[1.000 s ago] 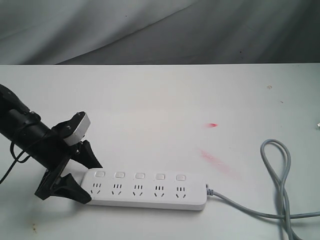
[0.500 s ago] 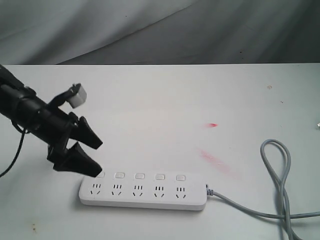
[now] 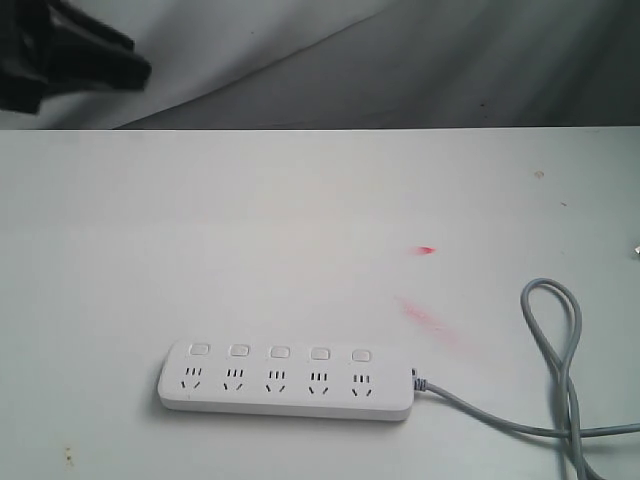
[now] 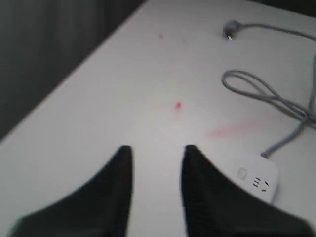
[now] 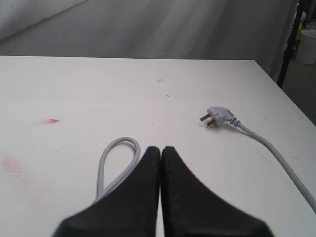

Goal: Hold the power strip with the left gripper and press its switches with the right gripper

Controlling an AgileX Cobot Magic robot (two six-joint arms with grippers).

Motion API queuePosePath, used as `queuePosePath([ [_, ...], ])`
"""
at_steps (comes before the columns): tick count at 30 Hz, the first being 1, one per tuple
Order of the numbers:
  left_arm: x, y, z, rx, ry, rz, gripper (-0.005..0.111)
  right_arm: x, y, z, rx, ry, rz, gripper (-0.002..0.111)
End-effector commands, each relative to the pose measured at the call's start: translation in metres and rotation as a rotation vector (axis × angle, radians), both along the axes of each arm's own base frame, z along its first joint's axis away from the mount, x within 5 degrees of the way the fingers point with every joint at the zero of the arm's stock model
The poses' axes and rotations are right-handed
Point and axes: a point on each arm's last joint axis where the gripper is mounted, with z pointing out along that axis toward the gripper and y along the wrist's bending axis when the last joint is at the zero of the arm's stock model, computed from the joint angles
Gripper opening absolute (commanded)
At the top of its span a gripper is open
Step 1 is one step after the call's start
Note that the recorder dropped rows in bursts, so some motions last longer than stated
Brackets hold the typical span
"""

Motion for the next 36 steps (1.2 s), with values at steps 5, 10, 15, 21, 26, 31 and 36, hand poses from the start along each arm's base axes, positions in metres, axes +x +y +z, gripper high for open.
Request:
queuePosePath([
  [5,-0.08,-0.007,0.069,-0.053,-0.28,0.008,0.002,0.0,0.0,-0.001,-0.015,-0.005,-0.003,0.0],
  [10,-0.12,-0.009,0.089,-0.051,-0.397,0.003,0.002,0.0,0.0,-0.001,-0.015,-0.005,-0.003,0.0],
  [15,-0.151,-0.011,0.101,-0.048,-0.484,0.0,0.002,0.0,0.0,-0.001,-0.015,-0.005,-0.003,0.0],
  [21,-0.185,-0.01,0.109,0.028,-0.616,0.008,0.002,0.0,0.0,-0.001,-0.015,-0.005,-0.003,0.0],
  [26,-0.213,-0.002,0.11,0.15,-0.742,0.109,0.002,0.0,0.0,-0.001,-0.015,-0.005,-0.003,0.0],
  [31,-0.235,0.011,0.093,0.254,-0.866,0.262,0.002,0.0,0.0,-0.001,-0.015,-0.005,-0.003,0.0],
  [36,-0.254,0.024,0.07,0.261,-0.963,0.454,0.002,0.0,0.0,-0.001,-0.015,-0.005,-0.003,0.0],
])
